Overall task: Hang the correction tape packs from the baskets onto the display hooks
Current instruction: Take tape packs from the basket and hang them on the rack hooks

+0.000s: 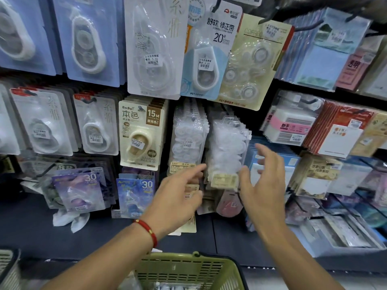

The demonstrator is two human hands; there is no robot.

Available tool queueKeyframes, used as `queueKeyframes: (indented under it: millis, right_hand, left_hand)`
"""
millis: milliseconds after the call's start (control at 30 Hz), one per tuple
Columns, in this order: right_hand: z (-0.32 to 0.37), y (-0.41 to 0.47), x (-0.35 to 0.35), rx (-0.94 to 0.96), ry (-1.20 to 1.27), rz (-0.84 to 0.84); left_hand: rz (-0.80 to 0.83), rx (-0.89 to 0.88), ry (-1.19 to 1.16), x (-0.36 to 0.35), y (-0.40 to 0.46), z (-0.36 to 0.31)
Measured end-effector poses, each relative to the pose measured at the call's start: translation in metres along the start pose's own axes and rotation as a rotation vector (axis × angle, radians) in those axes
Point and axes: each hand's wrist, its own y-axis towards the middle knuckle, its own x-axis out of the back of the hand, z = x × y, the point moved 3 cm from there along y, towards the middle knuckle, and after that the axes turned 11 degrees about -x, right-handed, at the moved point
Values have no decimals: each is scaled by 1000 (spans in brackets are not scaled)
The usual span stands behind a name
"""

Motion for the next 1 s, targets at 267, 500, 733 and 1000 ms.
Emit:
queueKeyframes:
  millis: [267, 500, 733, 1000]
  right_hand:
    - [-12, 16, -76, 292, -484, 377]
    - [-18, 61, -121, 145, -325, 358]
    - [-39, 63, -135, 175, -299, 334]
    - [-74, -33, -87, 5, -14, -16]
  left_hand:
    - [151, -279, 712, 16, 13, 23]
    - [196, -283, 690, 22, 15, 40]
    - [154, -356, 675, 24, 12, 44]
    - [385, -241, 657, 8, -67, 79]
